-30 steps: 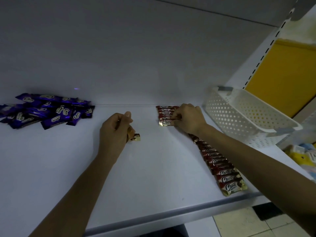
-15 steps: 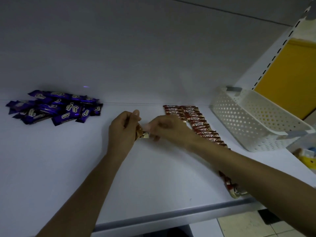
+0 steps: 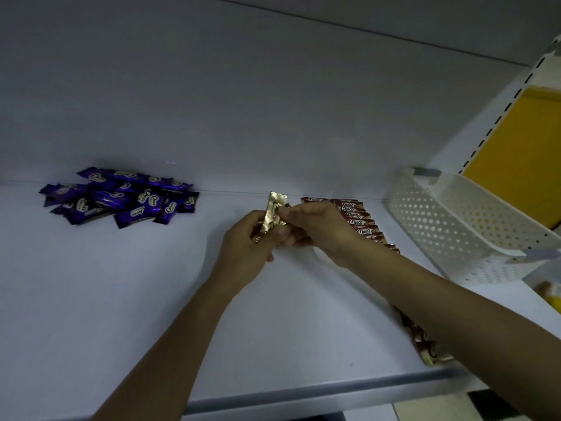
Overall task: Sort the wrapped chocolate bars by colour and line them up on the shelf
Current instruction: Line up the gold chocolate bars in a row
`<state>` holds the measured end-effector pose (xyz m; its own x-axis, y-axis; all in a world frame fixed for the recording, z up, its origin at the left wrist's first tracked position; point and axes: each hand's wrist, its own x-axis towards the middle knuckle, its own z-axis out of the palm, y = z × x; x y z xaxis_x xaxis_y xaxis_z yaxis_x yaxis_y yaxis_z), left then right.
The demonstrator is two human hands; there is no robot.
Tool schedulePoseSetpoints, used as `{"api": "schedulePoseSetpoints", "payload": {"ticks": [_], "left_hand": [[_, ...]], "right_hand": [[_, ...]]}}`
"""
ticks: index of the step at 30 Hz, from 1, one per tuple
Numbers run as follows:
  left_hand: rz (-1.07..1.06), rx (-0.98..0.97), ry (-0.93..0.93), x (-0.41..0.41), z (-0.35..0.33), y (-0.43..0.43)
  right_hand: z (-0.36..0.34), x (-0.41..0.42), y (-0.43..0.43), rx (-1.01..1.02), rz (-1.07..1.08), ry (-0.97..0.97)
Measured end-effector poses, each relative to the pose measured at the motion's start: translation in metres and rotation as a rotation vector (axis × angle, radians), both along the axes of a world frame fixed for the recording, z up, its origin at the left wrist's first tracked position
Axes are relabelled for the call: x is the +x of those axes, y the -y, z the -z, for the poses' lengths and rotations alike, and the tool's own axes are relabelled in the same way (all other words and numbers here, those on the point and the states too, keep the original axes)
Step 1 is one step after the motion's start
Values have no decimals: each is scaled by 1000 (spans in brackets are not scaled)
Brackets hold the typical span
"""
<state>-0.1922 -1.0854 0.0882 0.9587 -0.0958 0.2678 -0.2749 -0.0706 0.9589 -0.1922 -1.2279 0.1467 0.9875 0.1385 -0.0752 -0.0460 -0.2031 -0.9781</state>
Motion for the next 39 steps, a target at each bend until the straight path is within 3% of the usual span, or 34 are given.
{"api": "schedulePoseSetpoints", "payload": {"ticks": [9,22,25,29,35,39], "left_hand": [[-62,-58,-42,4,4,-1],[-76,-70,-56,2,3,-1],[-91,-49,-54,1,2,-1],[-87,-20,-37,0,3,-2],[-81,9,-35,1,4,0],[-79,20,-40,2,6,0]], "right_hand": [[4,-6,32,9,90,-62],[1,-20,72,-196,133,-43],[2,-20,76,-389,66,-65],[10,-19,83,-1064,-98,112],[0,-12,83,-1149,-240,148],[11,8,85,-1207,-52,241]]}}
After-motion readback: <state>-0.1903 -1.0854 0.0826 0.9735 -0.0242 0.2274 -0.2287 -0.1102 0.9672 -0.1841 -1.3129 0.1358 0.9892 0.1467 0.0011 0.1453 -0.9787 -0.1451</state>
